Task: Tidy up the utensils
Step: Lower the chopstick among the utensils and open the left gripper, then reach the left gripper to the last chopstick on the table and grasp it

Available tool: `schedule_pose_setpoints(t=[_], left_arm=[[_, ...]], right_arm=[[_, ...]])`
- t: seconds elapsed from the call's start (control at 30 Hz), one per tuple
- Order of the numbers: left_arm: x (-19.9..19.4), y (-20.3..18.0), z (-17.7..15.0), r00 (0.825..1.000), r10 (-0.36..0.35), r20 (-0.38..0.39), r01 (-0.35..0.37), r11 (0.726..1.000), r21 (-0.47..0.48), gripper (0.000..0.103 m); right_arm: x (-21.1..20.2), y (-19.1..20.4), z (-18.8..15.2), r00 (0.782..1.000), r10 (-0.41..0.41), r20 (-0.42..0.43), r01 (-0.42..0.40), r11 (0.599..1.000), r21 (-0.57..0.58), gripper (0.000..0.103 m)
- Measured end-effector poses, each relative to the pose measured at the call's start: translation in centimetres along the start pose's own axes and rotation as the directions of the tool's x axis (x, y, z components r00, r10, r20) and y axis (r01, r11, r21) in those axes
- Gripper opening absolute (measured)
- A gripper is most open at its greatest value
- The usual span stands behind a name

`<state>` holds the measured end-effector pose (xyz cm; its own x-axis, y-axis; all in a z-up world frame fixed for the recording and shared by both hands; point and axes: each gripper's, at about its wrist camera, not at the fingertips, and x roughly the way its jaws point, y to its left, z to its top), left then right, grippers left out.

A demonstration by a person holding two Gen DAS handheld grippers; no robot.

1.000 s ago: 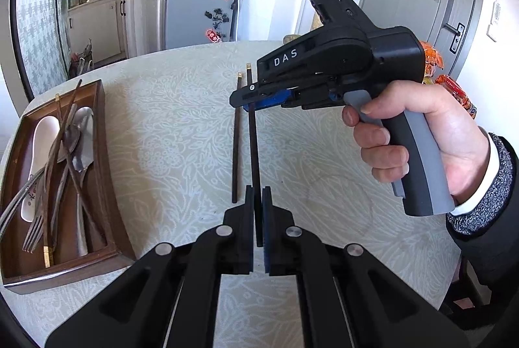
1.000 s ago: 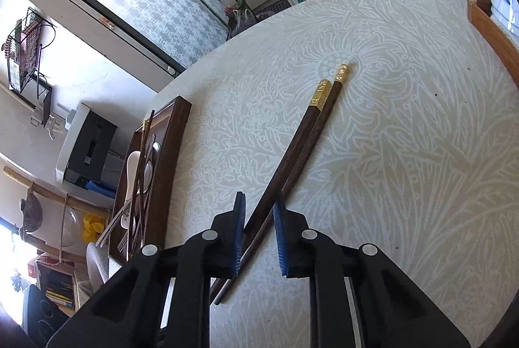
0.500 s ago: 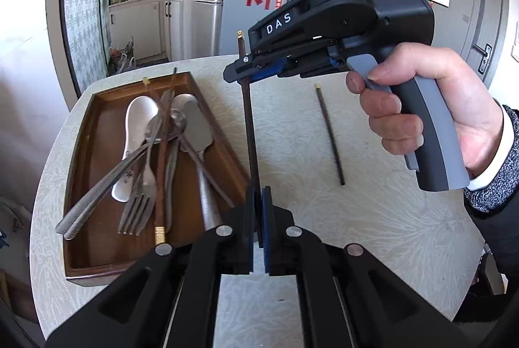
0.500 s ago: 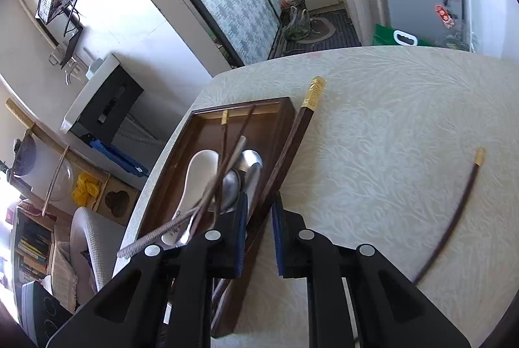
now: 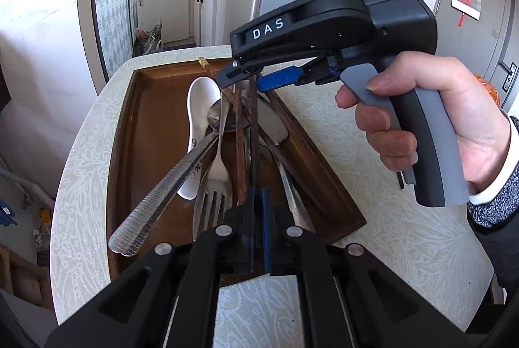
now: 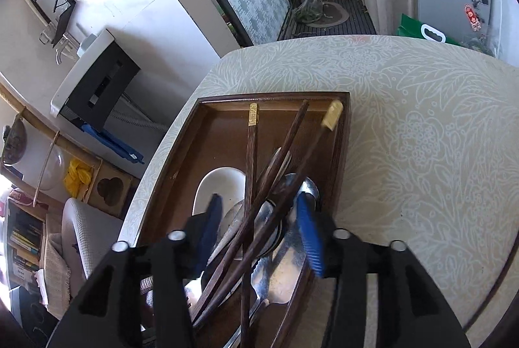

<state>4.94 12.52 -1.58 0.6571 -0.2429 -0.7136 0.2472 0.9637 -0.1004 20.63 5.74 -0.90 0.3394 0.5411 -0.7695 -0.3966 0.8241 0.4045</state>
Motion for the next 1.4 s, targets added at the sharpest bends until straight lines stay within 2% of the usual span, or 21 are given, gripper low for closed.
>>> schedule_pose_setpoints(t=[0.03, 0.1, 0.17, 0.2, 0.27, 0.37, 0.4, 0.47, 0.57, 0.6, 0.7, 0.8, 0.9, 1.1, 1.23, 1.3, 1.37, 1.4], left_arm=[[-0.1, -0.1, -0.1, 1.0, 0.011, 0.001, -0.011, 1.0, 0.011, 0.007], [-0.3, -0.5, -0.2, 1.0, 0.03, 0.005, -0.03, 0.999, 0.03, 0.012], [-1.0, -0.9, -0.1, 0.999, 0.046, 0.022, -0.047, 0.998, 0.043, 0.038], [-1.3, -1.1, 0.0, 0.998, 0.053, 0.032, -0.054, 0.997, 0.051, 0.045], [-2.1, -1.9, 0.2, 0.996, 0.073, 0.049, -0.077, 0.994, 0.079, 0.064], [-3.3, -3.2, 0.5, 0.992, 0.097, 0.083, -0.107, 0.987, 0.121, 0.078], [-3.6, -3.8, 0.7, 0.992, 0.086, 0.095, -0.098, 0.987, 0.13, 0.08], [-4.0, -5.4, 0.9, 0.994, 0.036, 0.104, -0.052, 0.986, 0.159, 0.086], [-3.2, -8.6, 1.0, 0.996, -0.049, 0.072, 0.032, 0.976, 0.216, 0.087], [-2.4, -9.6, 1.1, 0.996, -0.064, 0.056, 0.049, 0.972, 0.232, 0.086], [0.5, -12.9, 0.9, 0.996, -0.087, 0.012, 0.079, 0.952, 0.296, 0.077], [3.6, -14.9, 0.8, 0.994, -0.099, -0.053, 0.111, 0.942, 0.316, 0.07], [5.8, -15.5, 1.4, 0.99, -0.103, -0.094, 0.126, 0.951, 0.282, 0.069], [8.5, -14.8, 2.2, 0.982, -0.11, -0.153, 0.138, 0.972, 0.189, 0.049], [8.8, -15.0, 2.5, 0.984, -0.101, -0.147, 0.127, 0.976, 0.175, 0.044], [8.9, -15.4, 2.4, 0.988, -0.073, -0.139, 0.1, 0.975, 0.199, 0.032], [9.0, -15.7, 2.5, 0.988, -0.072, -0.137, 0.098, 0.976, 0.196, 0.006], [9.1, -15.6, 2.6, 0.987, -0.078, -0.139, 0.104, 0.977, 0.187, 0.005]], right_arm=[[-0.3, 0.1, -0.1, 1.0, -0.003, 0.004, 0.003, 1.0, -0.008, 0.058], [-1.0, 0.1, -0.3, 1.0, -0.008, 0.004, 0.008, 1.0, -0.016, 0.066], [-2.1, -0.1, -0.6, 1.0, -0.003, 0.009, 0.003, 1.0, -0.021, 0.069], [-2.8, -0.3, -0.8, 1.0, 0.001, 0.01, -0.001, 1.0, -0.029, 0.071], [-4.2, -0.6, -1.0, 1.0, -0.005, 0.02, 0.006, 0.999, -0.035, 0.073], [-6.4, -1.9, -1.5, 0.999, -0.011, 0.043, 0.012, 1.0, -0.024, 0.074], [-7.3, -2.4, -1.7, 0.998, -0.017, 0.056, 0.018, 1.0, -0.023, 0.074], [-8.9, -3.7, -2.2, 0.997, -0.028, 0.077, 0.029, 0.999, -0.015, 0.075], [-10.8, -6.0, -3.2, 0.995, -0.034, 0.091, 0.033, 0.999, 0.009, 0.075], [-11.3, -6.9, -3.6, 0.995, -0.033, 0.093, 0.032, 0.999, 0.015, 0.075], [-12.6, -9.1, -4.8, 0.994, -0.028, 0.104, 0.024, 0.999, 0.039, 0.075], [-13.7, -11.2, -5.7, 0.994, -0.027, 0.111, 0.021, 0.998, 0.057, 0.075], [-14.2, -13.2, -6.3, 0.993, -0.025, 0.114, 0.015, 0.996, 0.086, 0.075], [-14.7, -16.0, -7.5, 0.994, 0.013, 0.113, -0.029, 0.99, 0.137, 0.075], [-14.7, -17.9, -8.4, 0.994, -0.034, 0.102, 0.016, 0.984, 0.179, 0.075], [-14.5, -18.7, -8.9, 0.994, -0.066, 0.091, 0.047, 0.978, 0.203, 0.075], [-14.2, -19.2, -9.3, 0.994, -0.079, 0.079, 0.061, 0.975, 0.214, 0.075], [-14.1, -19.5, -9.5, 0.994, -0.08, 0.075, 0.062, 0.973, 0.221, 0.075]])
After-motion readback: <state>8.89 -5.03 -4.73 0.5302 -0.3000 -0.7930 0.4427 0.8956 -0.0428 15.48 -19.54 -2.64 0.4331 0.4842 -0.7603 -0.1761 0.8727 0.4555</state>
